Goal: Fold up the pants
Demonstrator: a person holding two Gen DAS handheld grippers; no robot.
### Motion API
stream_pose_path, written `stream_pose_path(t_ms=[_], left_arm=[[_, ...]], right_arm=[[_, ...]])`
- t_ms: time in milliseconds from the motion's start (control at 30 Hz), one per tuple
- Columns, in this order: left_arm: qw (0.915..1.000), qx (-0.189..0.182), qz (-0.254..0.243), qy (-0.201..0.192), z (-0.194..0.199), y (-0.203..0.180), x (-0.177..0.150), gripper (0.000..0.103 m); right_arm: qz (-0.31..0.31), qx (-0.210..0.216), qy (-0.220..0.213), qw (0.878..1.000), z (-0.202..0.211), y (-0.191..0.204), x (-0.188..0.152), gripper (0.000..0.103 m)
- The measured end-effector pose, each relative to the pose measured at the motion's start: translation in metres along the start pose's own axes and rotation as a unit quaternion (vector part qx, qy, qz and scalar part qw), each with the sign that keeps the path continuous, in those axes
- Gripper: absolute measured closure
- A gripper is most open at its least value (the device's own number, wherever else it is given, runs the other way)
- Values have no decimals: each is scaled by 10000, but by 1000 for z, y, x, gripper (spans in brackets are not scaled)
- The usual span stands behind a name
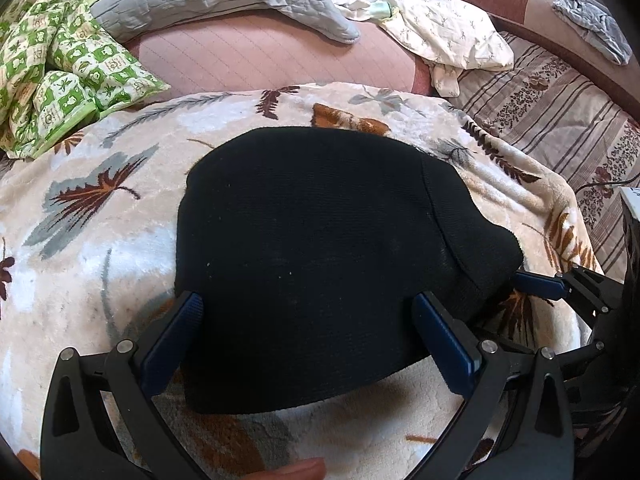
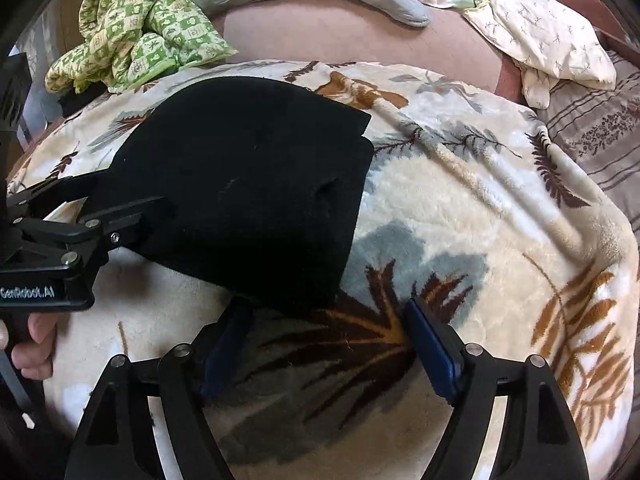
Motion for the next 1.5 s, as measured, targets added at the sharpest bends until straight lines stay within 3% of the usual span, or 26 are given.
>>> stream_pose_path(t_ms=[267,433,1500], left_arm=[[9995,296,27,145,10,2,-26,0],[9984,441,10,341,3,3,-32,0],[9981,432,47,433,-3,5,-35,0]], right_arm=[[-138,59,-81,9999,6,-16,-12,12],[-110,-202,-86,9997,4,-15,-13,1],[-126,-234,-65,9996,2,-18,-14,1]])
Point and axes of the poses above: each gripper's, at about its wrist camera, not at the fingertips, and z roughly against the way its jaws point, y to its left, x to its top, the point moved 9 cm from there along -z, roughly the way its jaws point, and after that the axes turned 6 degrees about y, right-handed, at the moved point
